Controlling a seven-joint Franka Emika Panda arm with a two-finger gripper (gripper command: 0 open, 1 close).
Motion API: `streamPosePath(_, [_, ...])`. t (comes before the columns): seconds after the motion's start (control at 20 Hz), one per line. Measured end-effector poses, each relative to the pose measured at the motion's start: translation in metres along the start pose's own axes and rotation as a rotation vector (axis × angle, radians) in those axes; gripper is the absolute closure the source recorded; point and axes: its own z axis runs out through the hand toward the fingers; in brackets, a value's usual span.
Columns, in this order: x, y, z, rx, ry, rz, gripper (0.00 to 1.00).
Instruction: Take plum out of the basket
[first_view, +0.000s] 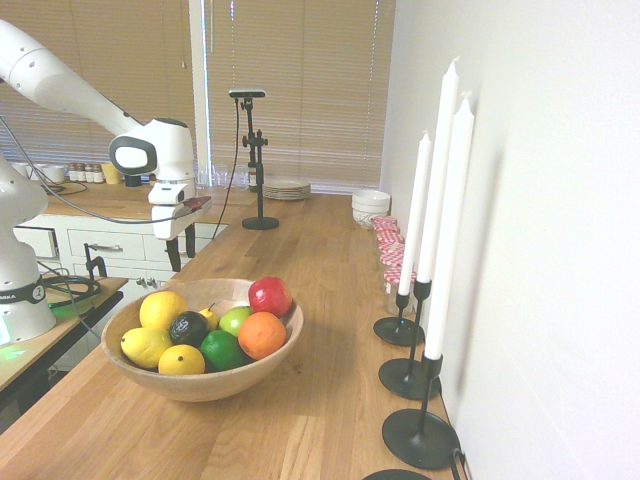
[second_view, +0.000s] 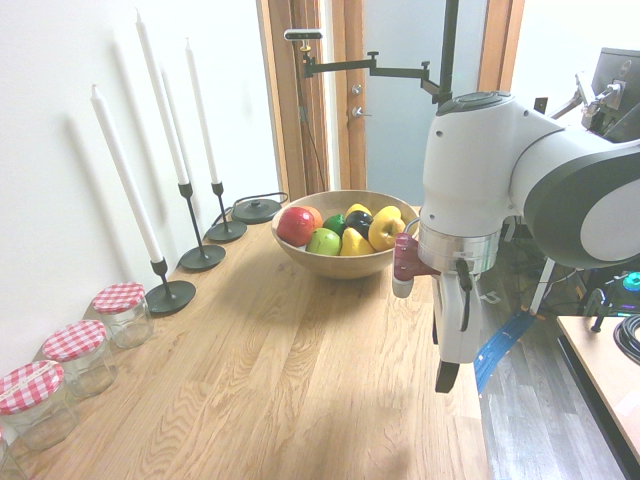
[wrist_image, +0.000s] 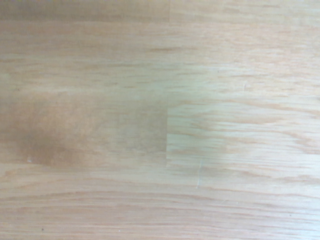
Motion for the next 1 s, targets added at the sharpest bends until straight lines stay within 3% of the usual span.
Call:
streamPosePath(0.2, [0.004,-0.003,-0.008,0.014,0.011,0.007,0.0])
streamPosePath(0.55, [0.054,0.0,-0.101,0.089,0.07,0.081,0.0])
streamPosePath(1.0, [0.153,0.099,-0.167,0.113,0.109,0.224,0.0])
